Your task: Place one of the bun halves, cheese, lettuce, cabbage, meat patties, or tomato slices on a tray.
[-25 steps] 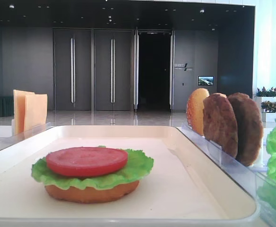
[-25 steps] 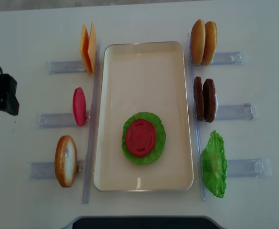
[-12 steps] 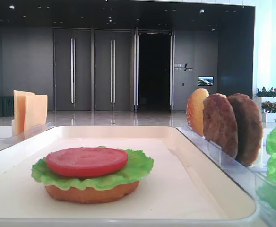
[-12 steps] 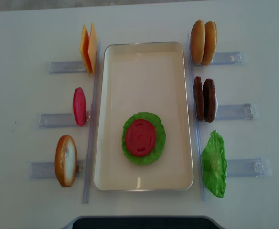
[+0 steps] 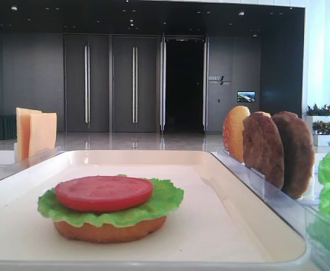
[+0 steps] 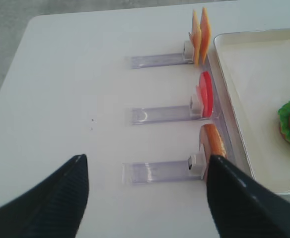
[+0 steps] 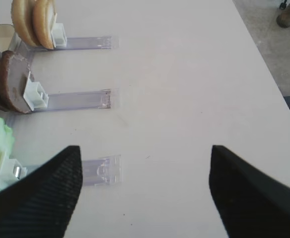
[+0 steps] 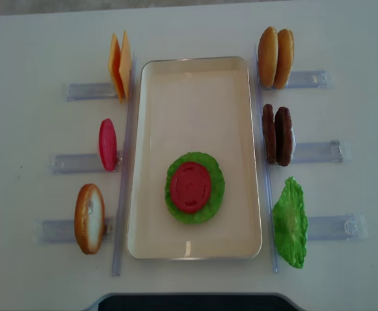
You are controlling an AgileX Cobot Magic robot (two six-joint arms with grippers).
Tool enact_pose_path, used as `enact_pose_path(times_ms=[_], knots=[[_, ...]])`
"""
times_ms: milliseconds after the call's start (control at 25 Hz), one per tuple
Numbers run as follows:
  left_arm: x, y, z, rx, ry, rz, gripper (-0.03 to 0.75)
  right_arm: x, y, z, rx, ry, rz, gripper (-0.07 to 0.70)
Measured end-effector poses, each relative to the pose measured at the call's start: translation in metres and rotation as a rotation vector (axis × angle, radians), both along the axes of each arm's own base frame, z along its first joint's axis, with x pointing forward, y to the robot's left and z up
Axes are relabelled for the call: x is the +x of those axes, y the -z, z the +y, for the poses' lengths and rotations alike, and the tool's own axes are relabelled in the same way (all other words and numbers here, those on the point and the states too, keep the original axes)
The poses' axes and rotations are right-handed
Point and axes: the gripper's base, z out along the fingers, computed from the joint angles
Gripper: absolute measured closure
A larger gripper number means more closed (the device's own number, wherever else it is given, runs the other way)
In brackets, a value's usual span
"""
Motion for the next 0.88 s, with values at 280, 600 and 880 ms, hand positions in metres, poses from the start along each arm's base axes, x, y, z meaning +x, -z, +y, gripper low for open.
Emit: enact_pose_path(times_ms=[280,600,880], knots=[[-0.006,0.041,-0.005,-0.036,0.037,-0.02,0.153,0.0,0.0,0.0,0.0,0.0,0.0,0.097],[0.001,0.06,-0.007,-0.047,0.056,-0.026,0.153,0.0,0.0,0.0,0.0,0.0,0.0,0.097],[0.012,0.077,-0.006,-0.036,0.065,0.006,0.168,0.0,0.0,0.0,0.0,0.0,0.0,0.097]])
